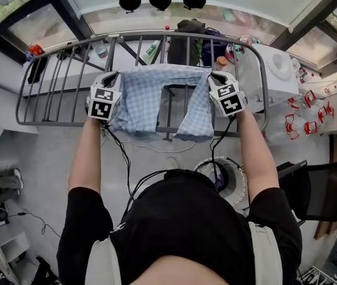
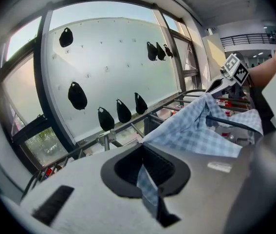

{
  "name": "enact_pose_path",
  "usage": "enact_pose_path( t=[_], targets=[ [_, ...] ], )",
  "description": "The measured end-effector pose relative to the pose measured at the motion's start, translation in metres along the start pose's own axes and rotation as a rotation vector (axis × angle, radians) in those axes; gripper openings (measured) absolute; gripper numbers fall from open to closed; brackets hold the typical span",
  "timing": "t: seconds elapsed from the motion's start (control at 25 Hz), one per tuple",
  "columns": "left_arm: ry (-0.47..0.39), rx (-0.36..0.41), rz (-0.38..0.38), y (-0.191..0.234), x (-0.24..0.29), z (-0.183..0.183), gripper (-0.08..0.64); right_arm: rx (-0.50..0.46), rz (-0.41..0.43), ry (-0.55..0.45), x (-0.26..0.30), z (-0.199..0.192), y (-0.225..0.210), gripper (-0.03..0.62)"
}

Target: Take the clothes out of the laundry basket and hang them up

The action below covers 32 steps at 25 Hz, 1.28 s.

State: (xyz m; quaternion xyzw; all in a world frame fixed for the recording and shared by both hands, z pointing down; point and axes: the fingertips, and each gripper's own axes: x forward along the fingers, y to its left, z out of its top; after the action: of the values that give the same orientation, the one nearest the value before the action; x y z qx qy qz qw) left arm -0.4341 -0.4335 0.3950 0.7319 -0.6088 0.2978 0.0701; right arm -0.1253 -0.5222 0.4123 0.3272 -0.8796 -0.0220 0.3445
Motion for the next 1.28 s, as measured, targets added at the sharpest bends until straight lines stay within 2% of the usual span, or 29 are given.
enact_pose_path(
  t=[0.24, 0.32, 0.48, 0.64, 0.76, 0.92, 1.08, 1.28],
  targets=[
    [0.076, -0.02, 0.001, -0.015, 0.01, -0.027, 0.009, 0.005, 0.062, 0.074, 0.01, -0.024, 0.013, 0.041],
    [0.068, -0.046, 0.005, -0.016, 0.011, -0.029, 0.015, 0.025, 0.078, 0.073, 0.01, -0.026, 0.016, 0.059],
    [0.02, -0.097, 0.014, -0.014, 0.001, -0.022, 0.156, 0.082, 0.092, 0.055, 0.001, -0.023, 0.017, 0.203],
    [-0.058, -0.171, 0.042, -0.005, -0.02, -0.008, 0.168, 0.117, 0.055, -0.013, -0.017, -0.009, 0.013, 0.206],
    [-0.135, -0.249, 0.066, 0.003, -0.042, 0.005, 0.163, 0.121, 0.017, -0.013, -0.032, -0.006, 0.01, 0.206],
    [-0.227, -0.265, 0.098, 0.005, -0.078, 0.027, 0.154, 0.078, -0.045, 0.008, -0.056, -0.006, 0.006, 0.206],
    [-0.302, -0.234, 0.113, -0.003, -0.112, 0.05, 0.146, 0.152, -0.083, -0.103, -0.088, 0.012, 0.005, 0.195],
    [-0.396, -0.224, 0.143, -0.019, -0.158, 0.073, 0.123, 0.3, -0.153, -0.347, -0.145, 0.048, 0.01, 0.141]
  ],
)
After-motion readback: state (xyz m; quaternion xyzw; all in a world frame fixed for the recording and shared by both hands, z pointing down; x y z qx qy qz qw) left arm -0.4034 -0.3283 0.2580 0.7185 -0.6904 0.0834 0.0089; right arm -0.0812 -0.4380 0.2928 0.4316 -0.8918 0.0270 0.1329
